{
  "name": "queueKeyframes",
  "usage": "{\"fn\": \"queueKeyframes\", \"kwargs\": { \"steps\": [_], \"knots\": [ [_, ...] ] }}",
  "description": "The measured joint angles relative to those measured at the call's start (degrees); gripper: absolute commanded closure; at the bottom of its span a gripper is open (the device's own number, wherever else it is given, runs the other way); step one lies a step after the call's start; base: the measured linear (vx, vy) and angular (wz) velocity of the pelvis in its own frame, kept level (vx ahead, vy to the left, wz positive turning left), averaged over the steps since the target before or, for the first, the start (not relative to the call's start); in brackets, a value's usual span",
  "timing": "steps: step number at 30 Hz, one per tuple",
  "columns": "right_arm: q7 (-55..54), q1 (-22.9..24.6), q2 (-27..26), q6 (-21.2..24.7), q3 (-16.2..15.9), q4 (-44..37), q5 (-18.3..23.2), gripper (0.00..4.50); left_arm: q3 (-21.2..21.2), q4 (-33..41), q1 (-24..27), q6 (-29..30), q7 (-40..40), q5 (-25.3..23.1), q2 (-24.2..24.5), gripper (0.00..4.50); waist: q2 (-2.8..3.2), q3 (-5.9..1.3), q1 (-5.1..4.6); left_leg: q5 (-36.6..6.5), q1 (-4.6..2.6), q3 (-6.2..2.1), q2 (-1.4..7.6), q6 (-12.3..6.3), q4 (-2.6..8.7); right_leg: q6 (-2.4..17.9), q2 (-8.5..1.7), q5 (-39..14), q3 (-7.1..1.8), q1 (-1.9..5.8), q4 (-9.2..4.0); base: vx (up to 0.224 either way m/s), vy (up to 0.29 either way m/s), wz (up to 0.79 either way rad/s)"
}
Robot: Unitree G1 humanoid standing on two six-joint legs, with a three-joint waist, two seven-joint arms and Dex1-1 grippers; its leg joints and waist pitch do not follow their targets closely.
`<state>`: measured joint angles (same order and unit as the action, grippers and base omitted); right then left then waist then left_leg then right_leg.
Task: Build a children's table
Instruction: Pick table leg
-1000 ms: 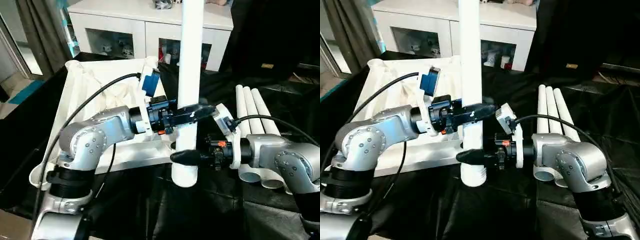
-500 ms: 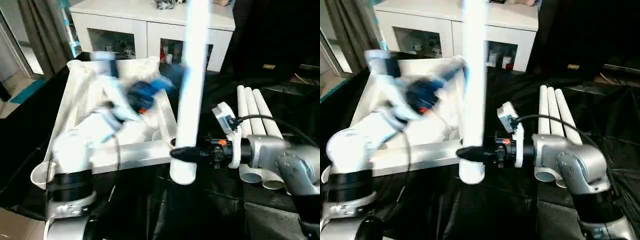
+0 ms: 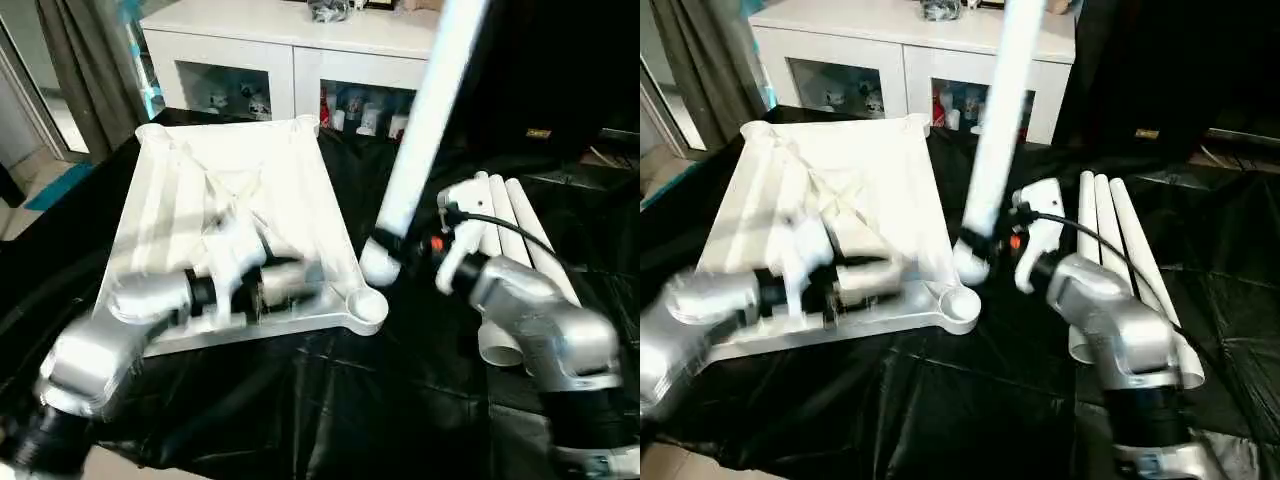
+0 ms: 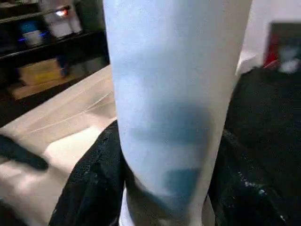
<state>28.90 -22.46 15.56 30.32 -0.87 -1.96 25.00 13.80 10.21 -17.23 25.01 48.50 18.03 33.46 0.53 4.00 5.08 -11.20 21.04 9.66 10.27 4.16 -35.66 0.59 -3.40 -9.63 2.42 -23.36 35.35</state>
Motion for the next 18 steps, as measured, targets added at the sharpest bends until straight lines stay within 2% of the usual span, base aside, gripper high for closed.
{"fn": "queueKeyframes", "kwargs": {
  "steps": [7,10,12,15,18],
  "knots": [
    [-2.81,1.13,-1.60,-2.32,0.35,-0.13,-2.26,2.57,3.99,-6.61,-0.70,-3.92,1.03,-4.43,0.06,1.48,0.00,-0.01,-0.23,0.00,-0.04,0.01,0.00,0.00,0.06,-0.21,0.00,-0.12,-0.01,-0.01,0.02,0.000,0.000,0.00],
    [-2.56,3.03,-1.96,-2.18,-0.65,-0.16,-2.36,2.57,5.21,-8.41,-1.90,-4.03,2.12,-5.62,-0.15,1.85,0.08,0.03,-0.22,0.00,-0.03,0.02,-0.01,0.00,0.06,-0.20,0.00,-0.12,-0.04,-0.02,0.00,0.000,0.000,0.00],
    [-2.13,4.03,-1.96,-3.00,-1.69,-0.17,-2.91,2.57,5.98,-9.47,-3.08,-4.15,2.67,-6.69,-0.22,1.97,0.46,0.05,-0.29,0.00,-0.02,-0.01,-0.01,0.01,0.06,-0.12,0.01,-0.07,-0.01,-0.01,-0.02,0.000,0.000,0.00],
    [-2.21,4.99,-2.38,-4.40,-1.86,-0.17,-3.38,2.57,7.44,-11.51,-3.81,-4.85,3.12,-8.61,-0.51,2.31,1.46,-0.09,-0.42,-0.01,-0.03,0.03,-0.13,-0.01,0.07,0.02,-0.04,0.01,-0.16,0.01,-0.10,0.000,0.000,0.00],
    [-2.34,5.03,-2.36,-4.40,-1.69,-0.25,-3.37,2.57,7.94,-13.68,-4.09,-5.53,3.22,-9.20,-1.33,2.57,1.52,-0.08,-0.45,-0.01,-0.03,-0.03,-0.06,-0.01,0.16,0.03,0.01,0.01,-0.05,-0.01,-0.07,0.000,0.000,0.00]
  ]
}}
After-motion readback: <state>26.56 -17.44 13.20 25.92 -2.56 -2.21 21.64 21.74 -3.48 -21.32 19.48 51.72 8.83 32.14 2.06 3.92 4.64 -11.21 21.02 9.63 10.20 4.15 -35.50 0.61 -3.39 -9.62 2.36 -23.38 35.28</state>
